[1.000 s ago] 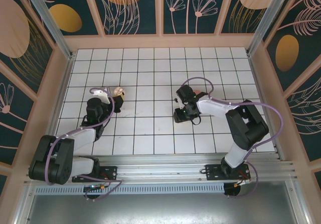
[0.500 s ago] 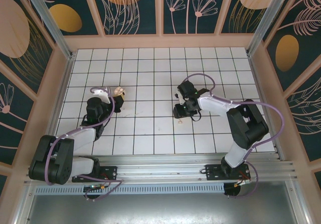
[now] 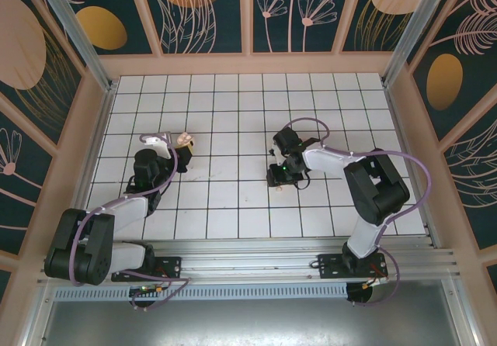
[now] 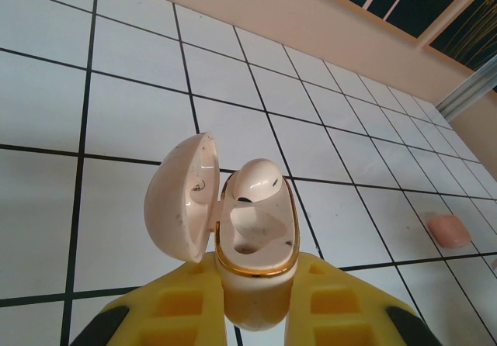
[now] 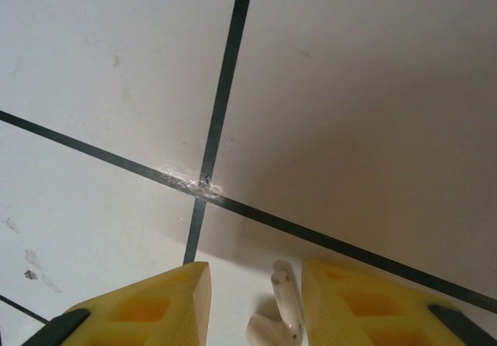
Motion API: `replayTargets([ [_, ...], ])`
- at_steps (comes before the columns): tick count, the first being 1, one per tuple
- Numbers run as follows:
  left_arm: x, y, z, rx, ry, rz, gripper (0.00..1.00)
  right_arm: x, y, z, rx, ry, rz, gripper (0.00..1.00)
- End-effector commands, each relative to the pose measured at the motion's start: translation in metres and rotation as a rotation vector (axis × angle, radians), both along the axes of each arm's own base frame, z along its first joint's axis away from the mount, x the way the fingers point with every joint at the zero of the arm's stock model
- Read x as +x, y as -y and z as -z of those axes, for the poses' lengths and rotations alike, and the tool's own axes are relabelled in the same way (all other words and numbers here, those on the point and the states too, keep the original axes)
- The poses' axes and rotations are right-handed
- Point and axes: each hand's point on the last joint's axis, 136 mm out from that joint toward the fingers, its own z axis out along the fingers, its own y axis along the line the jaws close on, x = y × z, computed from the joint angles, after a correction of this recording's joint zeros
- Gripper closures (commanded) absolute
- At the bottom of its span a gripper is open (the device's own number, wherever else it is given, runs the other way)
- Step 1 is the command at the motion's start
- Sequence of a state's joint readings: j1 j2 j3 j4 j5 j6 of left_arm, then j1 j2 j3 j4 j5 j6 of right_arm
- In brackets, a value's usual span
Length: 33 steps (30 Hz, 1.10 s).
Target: Insert the wireless bluetooth earbuds into the charging case
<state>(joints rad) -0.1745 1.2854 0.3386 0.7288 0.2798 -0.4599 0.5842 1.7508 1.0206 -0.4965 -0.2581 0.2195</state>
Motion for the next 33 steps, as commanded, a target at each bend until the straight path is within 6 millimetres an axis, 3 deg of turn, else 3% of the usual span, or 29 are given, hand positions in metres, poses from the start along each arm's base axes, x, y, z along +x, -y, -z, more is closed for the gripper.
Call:
replayTargets([
  [1,0.007,0.0,-0.012,0.008,0.037,0.006,0.89,-0.006,-0.008,0.002,0.038,-0.024,-0.006,0.64],
  [13,0.005,-0.001,-0.009,0.008,0.029,0.001,0.89,-0.02,-0.024,-0.001,0.087,-0.057,-0.098,0.69],
  [22,0.005,-0.001,-0.009,0.01,0.026,0.006,0.9,-0.044,-0.027,-0.004,0.072,-0.1,-0.176,0.71],
  [27,0.005,0.0,-0.009,0.006,0.027,0.01,0.9,-0.044,-0.022,-0.021,0.071,-0.062,-0.138,0.7],
  [33,0.005,0.0,-0.012,0.009,0.032,0.01,0.9,-0.045,-0.007,-0.045,0.102,-0.04,0.027,0.66],
])
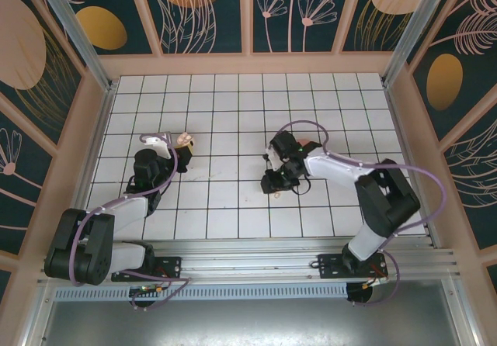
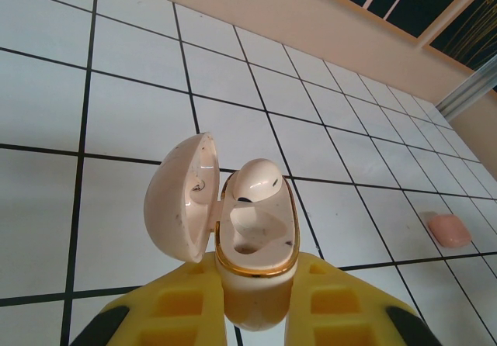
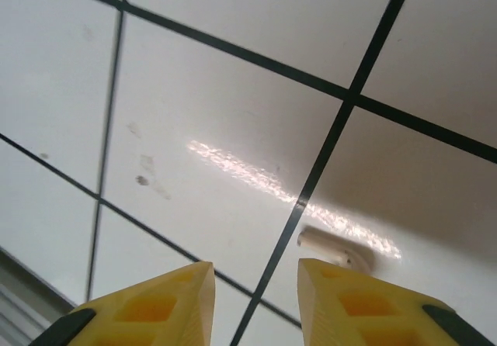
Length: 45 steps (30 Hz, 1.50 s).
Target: Insert the wireless bluetooth earbuds into the charging case
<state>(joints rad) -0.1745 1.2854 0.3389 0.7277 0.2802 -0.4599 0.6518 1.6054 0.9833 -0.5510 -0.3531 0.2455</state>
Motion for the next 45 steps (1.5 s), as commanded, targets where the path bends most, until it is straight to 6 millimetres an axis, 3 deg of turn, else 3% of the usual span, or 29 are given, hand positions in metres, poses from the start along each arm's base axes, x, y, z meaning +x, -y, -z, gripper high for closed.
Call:
replayTargets([
  [1,0.005,0.0,-0.011,0.01,0.031,0.008,0.9,-0.011,0.018,-0.006,-0.002,-0.043,0.119,0.65],
  [7,0.006,0.001,-0.01,0.01,0.026,0.016,0.9,-0.034,0.032,0.015,-0.02,-0.142,0.181,0.63],
  [16,0.006,0.001,-0.013,0.006,0.034,0.012,0.9,-0.035,0.028,0.031,-0.014,-0.176,0.183,0.61],
  [36,0.006,-0.001,-0.016,0.019,0.044,0.007,0.9,0.001,0.015,0.03,0.073,-0.127,0.176,0.62],
  [45,0.006,-0.002,-0.017,0.031,0.044,0.003,0.9,0.019,-0.005,0.024,0.13,-0.107,0.138,0.62],
])
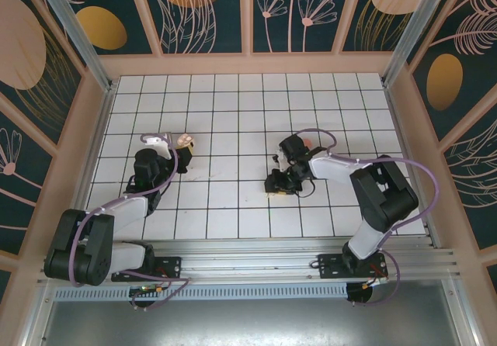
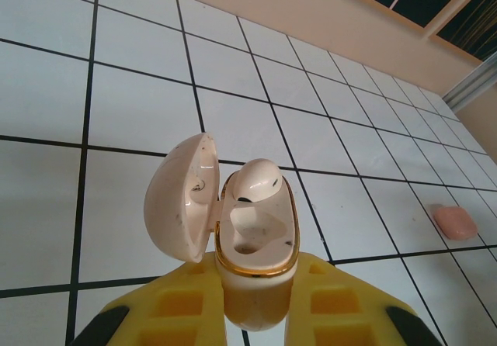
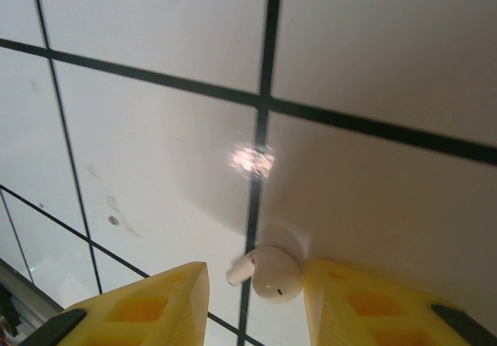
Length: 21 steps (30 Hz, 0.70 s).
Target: Insert the wireless bluetooth earbuds into the charging case
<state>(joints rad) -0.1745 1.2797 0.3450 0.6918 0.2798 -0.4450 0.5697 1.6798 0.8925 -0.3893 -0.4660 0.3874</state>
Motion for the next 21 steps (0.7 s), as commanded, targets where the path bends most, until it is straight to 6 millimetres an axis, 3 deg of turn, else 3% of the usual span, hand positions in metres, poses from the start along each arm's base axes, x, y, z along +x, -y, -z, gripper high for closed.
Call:
replayTargets([
  [1,0.007,-0.002,-0.021,0.015,0.061,0.0,0.9,0.013,-0.013,-0.009,0.052,0.037,-0.032,0.63],
  [7,0.008,-0.001,-0.022,0.013,0.062,0.004,0.9,0.023,-0.021,-0.021,0.073,0.071,-0.043,0.61],
  [12,0.008,0.0,-0.021,0.018,0.06,0.011,0.9,0.027,0.004,-0.029,-0.079,0.087,-0.011,0.61],
  [17,0.008,0.002,-0.018,0.017,0.052,0.02,0.9,0.012,0.014,-0.035,-0.108,0.029,0.024,0.61],
  [21,0.009,0.003,-0.017,0.007,0.048,0.027,0.9,-0.005,0.011,-0.025,-0.126,-0.026,0.021,0.61],
])
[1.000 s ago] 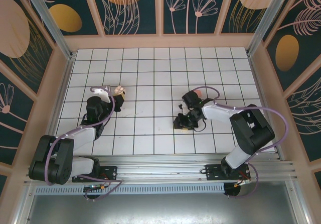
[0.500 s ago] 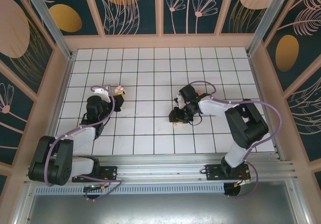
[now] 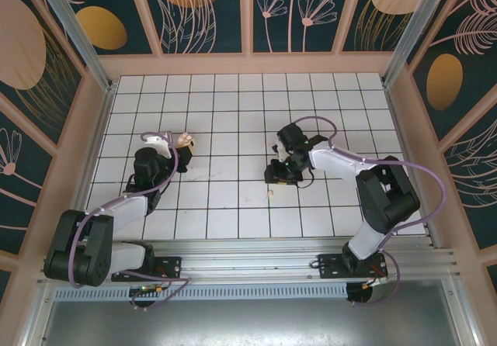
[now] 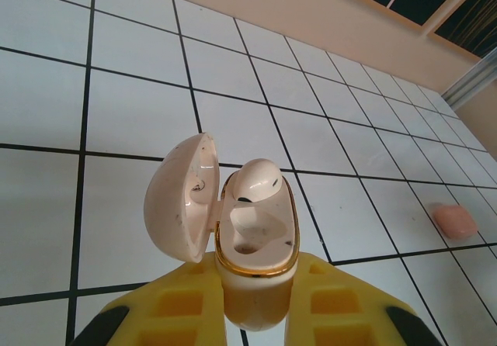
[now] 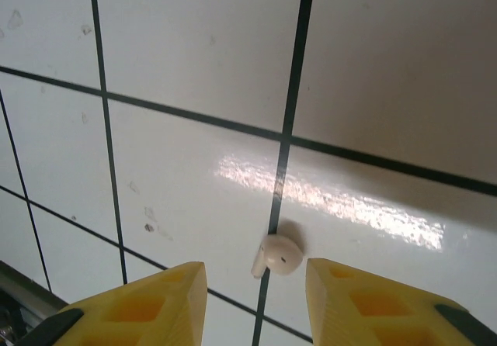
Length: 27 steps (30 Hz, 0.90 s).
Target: Insert the wireless bluetooth earbuds into the charging case
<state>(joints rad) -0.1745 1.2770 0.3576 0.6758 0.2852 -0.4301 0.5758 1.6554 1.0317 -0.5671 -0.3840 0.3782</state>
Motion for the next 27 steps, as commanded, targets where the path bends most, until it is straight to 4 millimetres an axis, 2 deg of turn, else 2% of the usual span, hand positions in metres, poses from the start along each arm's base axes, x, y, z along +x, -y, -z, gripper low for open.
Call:
replayTargets([
  [1,0.007,0.003,-0.013,-0.005,0.041,0.019,0.9,-0.023,0.006,0.01,-0.057,-0.074,0.009,0.61],
  [8,0.008,0.008,-0.016,-0.027,0.044,0.046,0.9,-0.026,-0.006,0.025,-0.047,-0.097,-0.02,0.61],
  [15,0.006,0.013,-0.009,-0.034,0.022,0.077,0.9,-0.024,-0.01,0.035,-0.05,-0.105,-0.03,0.61],
  [23,0.007,0.013,-0.009,-0.023,0.023,0.079,0.9,-0.009,-0.027,0.032,-0.006,-0.078,-0.048,0.62],
  [27,0.005,0.013,-0.008,-0.017,0.018,0.083,0.9,-0.001,-0.035,0.024,0.013,-0.046,-0.055,0.62],
])
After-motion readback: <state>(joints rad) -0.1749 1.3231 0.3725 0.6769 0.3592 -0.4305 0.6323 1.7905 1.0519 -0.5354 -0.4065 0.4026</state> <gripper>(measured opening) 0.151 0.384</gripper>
